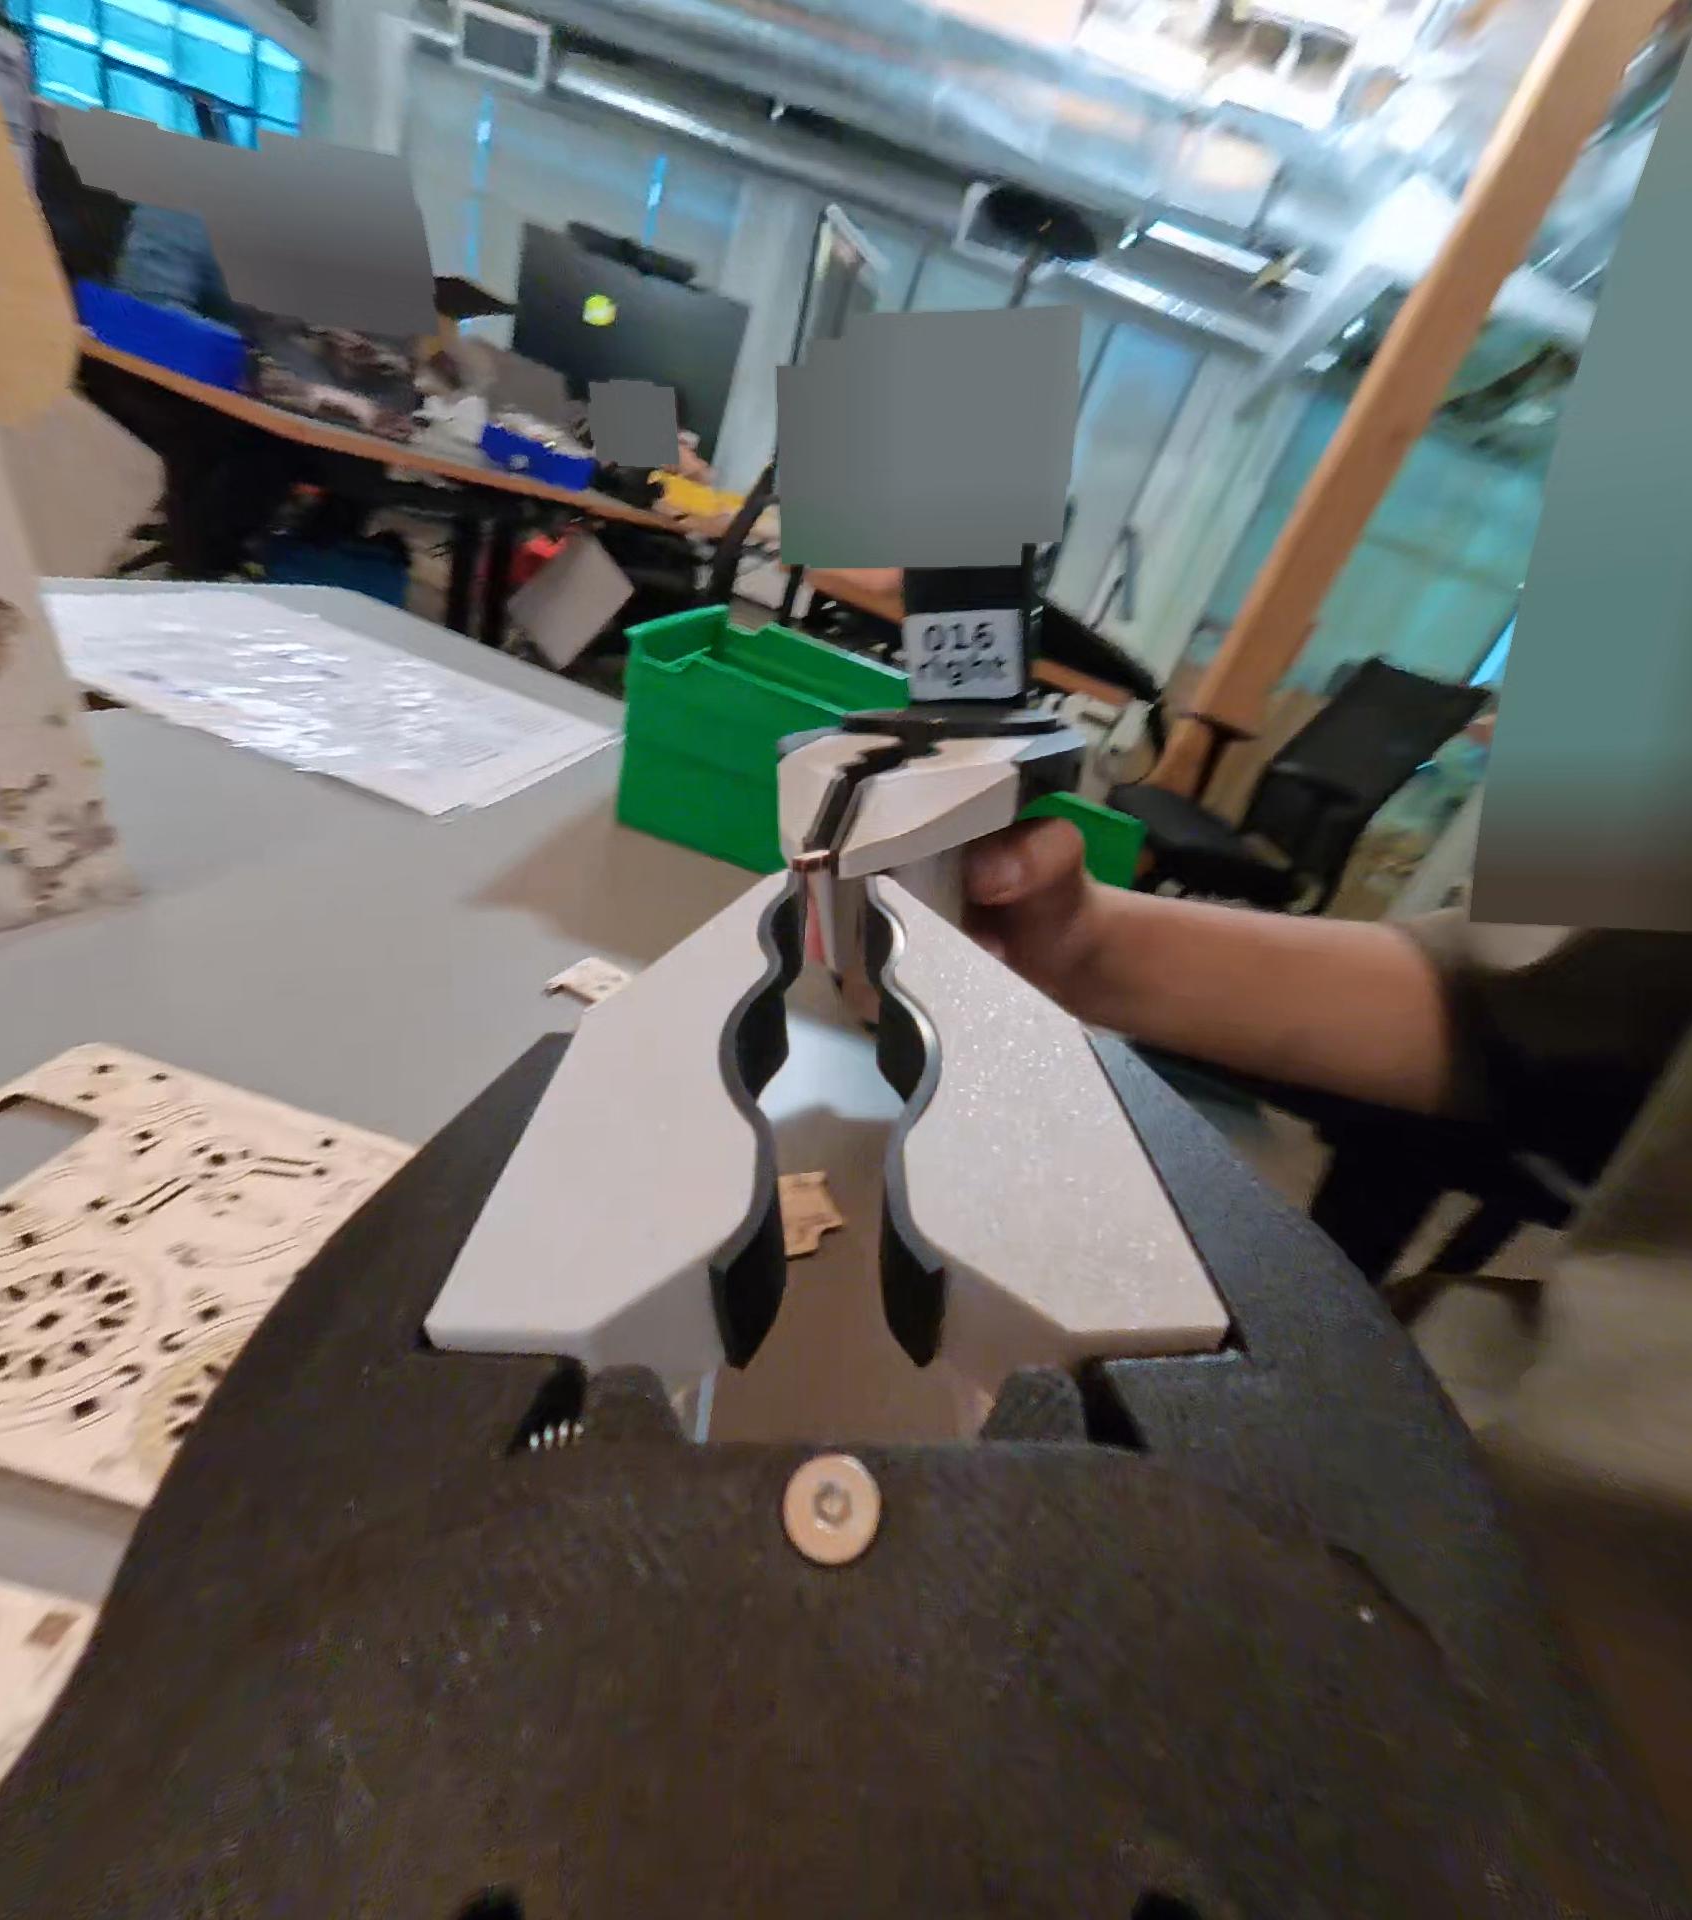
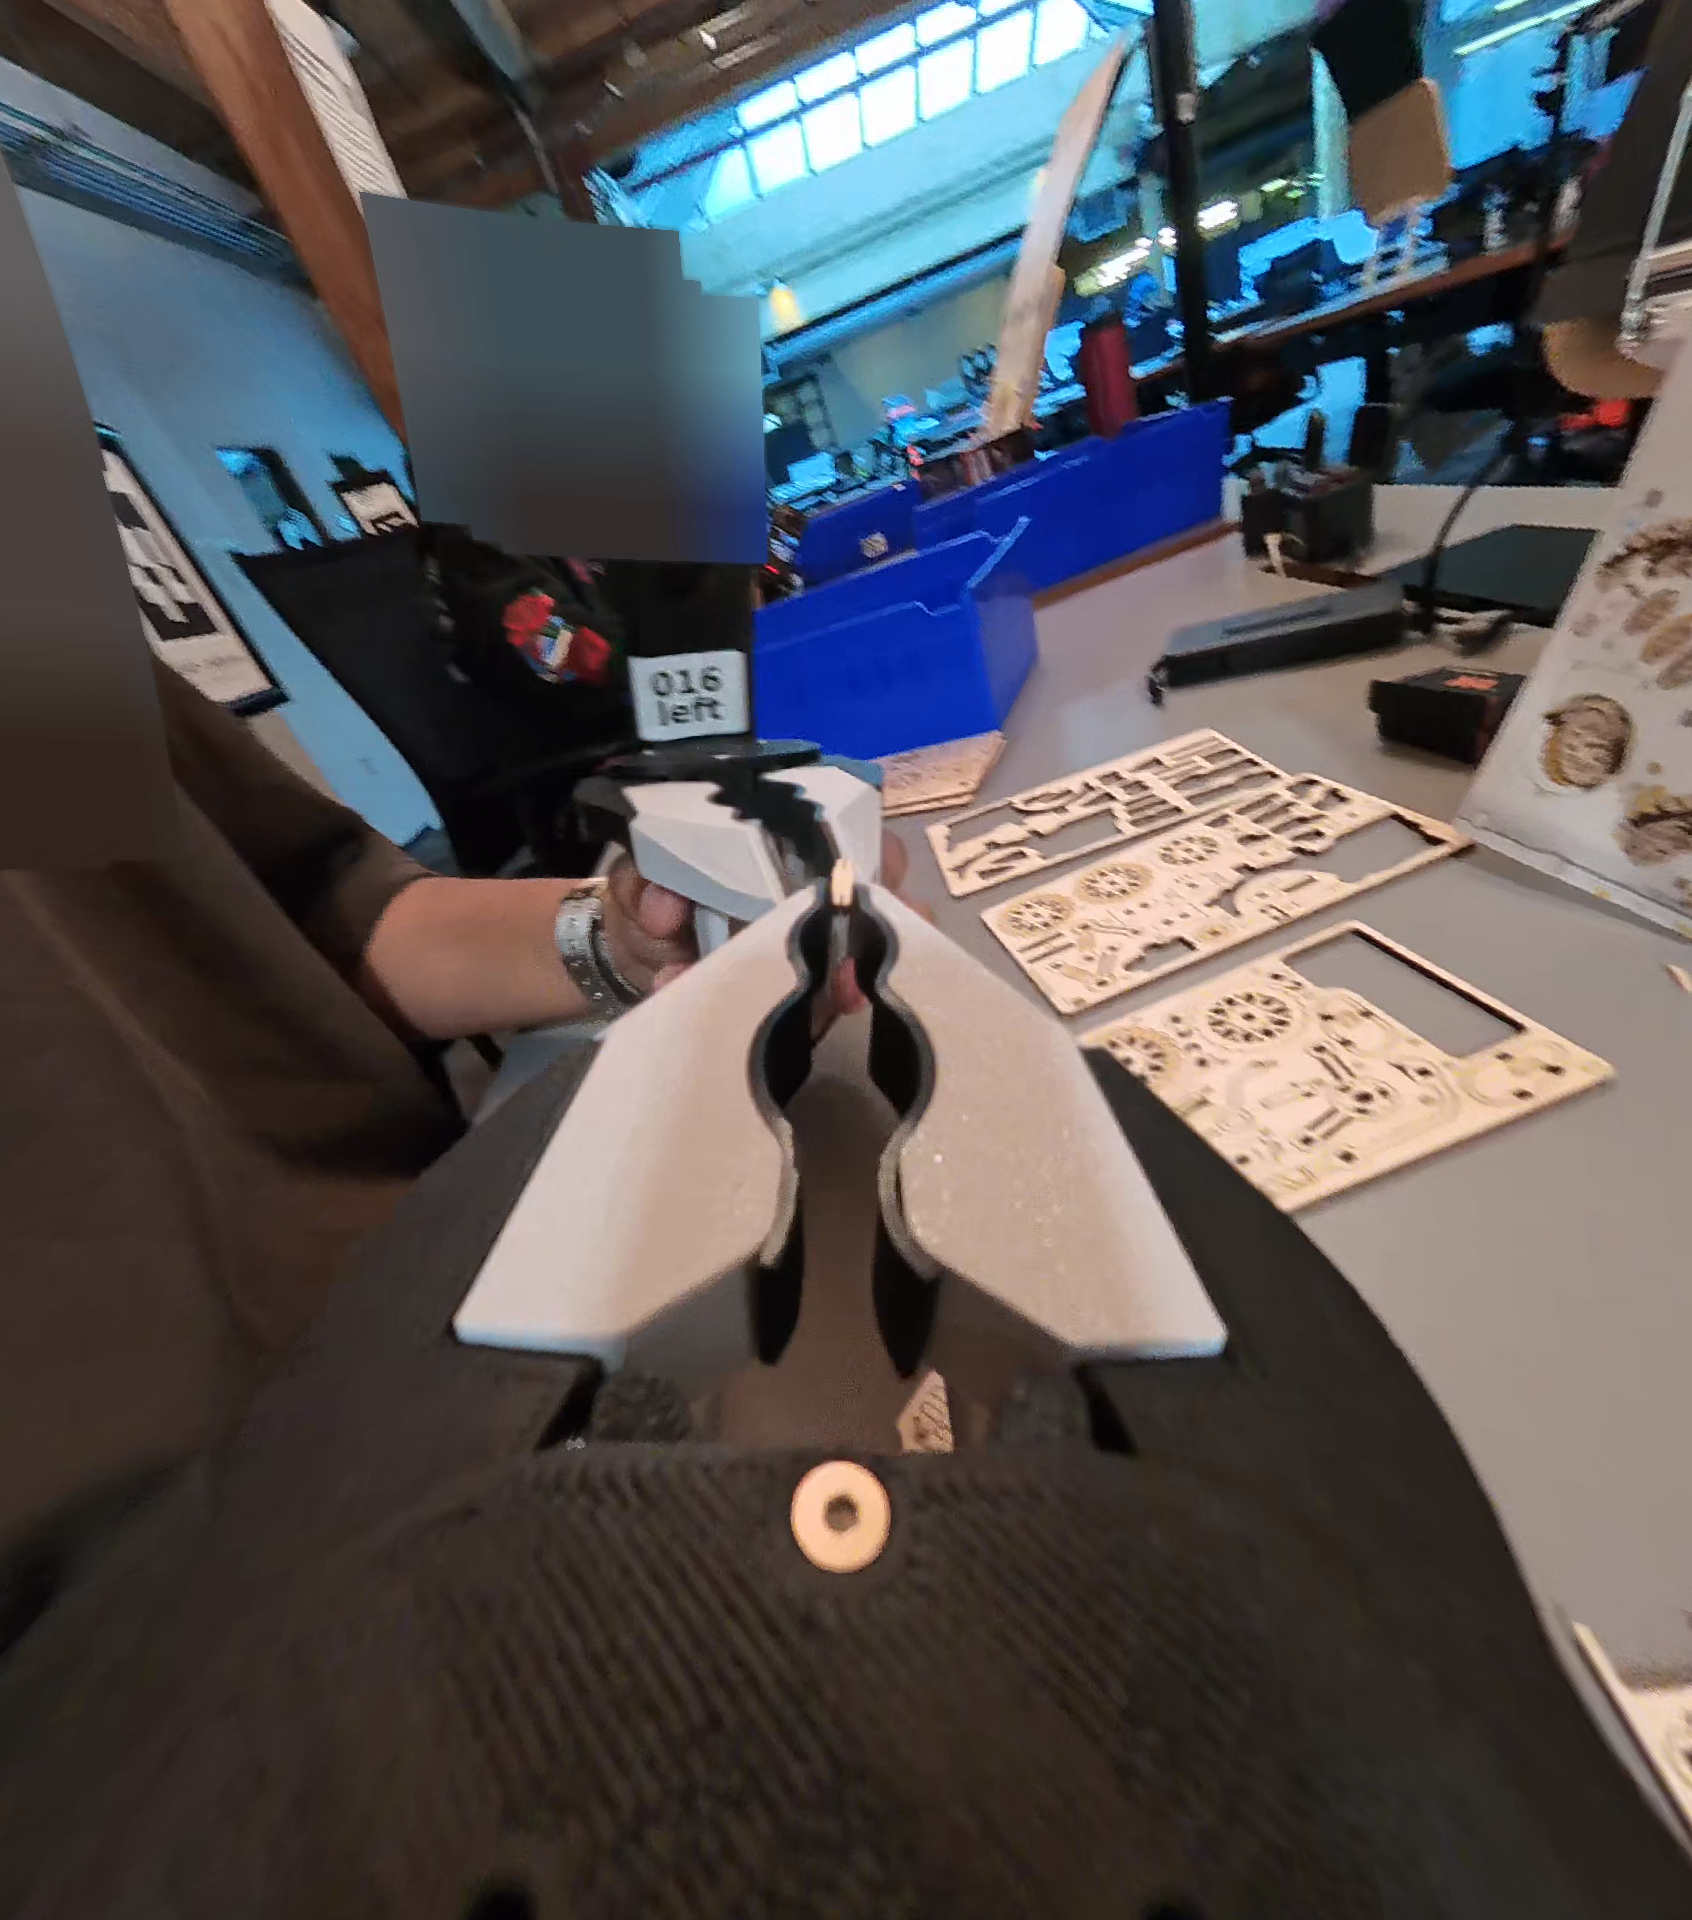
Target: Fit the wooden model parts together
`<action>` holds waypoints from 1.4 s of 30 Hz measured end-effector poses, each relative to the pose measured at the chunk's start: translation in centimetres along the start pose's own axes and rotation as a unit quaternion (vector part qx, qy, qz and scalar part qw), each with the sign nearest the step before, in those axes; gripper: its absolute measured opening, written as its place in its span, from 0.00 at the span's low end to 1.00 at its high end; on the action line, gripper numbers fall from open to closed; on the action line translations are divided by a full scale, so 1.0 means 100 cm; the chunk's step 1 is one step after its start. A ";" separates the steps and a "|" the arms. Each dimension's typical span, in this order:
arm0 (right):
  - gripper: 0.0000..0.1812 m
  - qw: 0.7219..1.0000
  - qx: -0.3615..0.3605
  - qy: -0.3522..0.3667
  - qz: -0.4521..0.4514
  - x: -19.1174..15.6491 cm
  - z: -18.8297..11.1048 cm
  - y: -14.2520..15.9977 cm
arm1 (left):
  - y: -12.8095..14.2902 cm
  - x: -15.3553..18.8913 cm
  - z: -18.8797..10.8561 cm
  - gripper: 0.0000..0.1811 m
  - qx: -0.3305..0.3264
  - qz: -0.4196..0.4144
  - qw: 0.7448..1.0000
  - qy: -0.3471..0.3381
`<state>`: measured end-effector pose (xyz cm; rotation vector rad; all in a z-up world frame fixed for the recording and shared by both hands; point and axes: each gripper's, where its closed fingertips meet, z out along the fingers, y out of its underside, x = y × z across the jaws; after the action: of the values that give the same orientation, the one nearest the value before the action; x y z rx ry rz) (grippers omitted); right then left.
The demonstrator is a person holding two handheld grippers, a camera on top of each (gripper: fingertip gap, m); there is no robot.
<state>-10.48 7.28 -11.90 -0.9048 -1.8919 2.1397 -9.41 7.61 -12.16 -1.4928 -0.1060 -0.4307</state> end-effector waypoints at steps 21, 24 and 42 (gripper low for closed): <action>0.00 0.997 -0.001 -0.080 0.012 -0.023 -0.001 0.000 | -0.008 0.018 -0.004 0.01 0.023 -0.022 0.997 0.064; 0.03 0.998 0.010 -0.067 0.001 -0.022 0.002 -0.002 | -0.011 0.016 -0.005 0.01 0.029 -0.022 0.997 0.062; 0.01 0.998 0.012 -0.060 -0.016 -0.025 0.004 -0.002 | -0.012 0.016 -0.006 0.00 0.032 -0.015 0.998 0.061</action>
<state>-8.70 5.77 -10.82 -0.7514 -1.9172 2.2399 -8.42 6.67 -10.53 -1.4005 -0.0458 -0.5363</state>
